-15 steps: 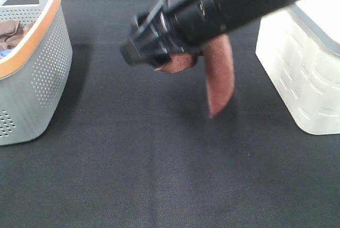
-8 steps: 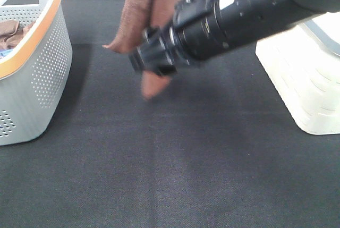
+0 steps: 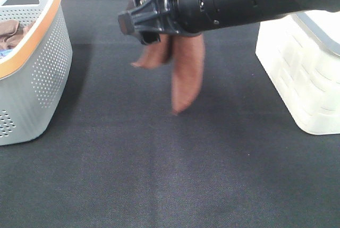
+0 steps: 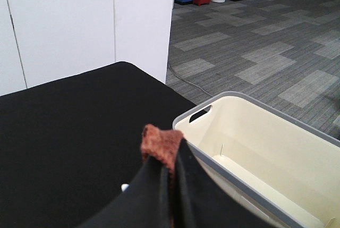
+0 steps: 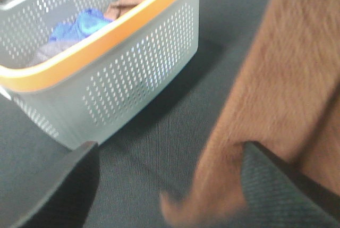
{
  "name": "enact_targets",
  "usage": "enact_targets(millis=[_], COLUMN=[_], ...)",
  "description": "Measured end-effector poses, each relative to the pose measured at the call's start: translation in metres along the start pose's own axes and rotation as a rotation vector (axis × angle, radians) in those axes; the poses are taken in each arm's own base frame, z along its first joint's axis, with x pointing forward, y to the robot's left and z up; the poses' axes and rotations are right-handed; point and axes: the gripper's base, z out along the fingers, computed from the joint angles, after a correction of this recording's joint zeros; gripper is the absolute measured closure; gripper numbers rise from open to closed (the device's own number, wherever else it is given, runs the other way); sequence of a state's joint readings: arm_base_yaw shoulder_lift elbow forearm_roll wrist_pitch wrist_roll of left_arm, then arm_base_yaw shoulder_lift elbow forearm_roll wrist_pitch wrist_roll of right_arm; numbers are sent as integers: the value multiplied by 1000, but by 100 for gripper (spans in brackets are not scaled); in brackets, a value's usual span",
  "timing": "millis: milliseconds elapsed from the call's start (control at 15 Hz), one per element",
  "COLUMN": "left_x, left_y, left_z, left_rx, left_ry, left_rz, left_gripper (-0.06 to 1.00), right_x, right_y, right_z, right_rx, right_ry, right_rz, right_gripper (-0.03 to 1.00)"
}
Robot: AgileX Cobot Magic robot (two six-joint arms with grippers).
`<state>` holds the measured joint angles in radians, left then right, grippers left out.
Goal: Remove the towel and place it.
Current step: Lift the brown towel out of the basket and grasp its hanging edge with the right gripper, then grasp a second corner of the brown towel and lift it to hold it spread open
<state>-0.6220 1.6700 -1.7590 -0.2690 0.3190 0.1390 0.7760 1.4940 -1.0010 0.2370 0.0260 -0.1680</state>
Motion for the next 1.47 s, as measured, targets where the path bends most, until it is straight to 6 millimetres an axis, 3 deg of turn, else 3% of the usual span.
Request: enact_targets(millis=[267,600,1133,1467], left_x=[0,1,4,9], left_y=[0,0,-1,-1], left_z=[0,0,0,0], left_rx=[0,2,7,14], left_ry=[0,13,47,97], left_rz=[0,-1,-1,-1], left_gripper=[94,94,94,94], right_x=[-2,22,19,35], right_y=[-1,-3,-4,-6], right_z=[3,35,36,56], right_rx=[7,13,20,34], right_ry=[-34,72,35,83], right_rz=[11,62,99,149], right_gripper=[21,20,11,11])
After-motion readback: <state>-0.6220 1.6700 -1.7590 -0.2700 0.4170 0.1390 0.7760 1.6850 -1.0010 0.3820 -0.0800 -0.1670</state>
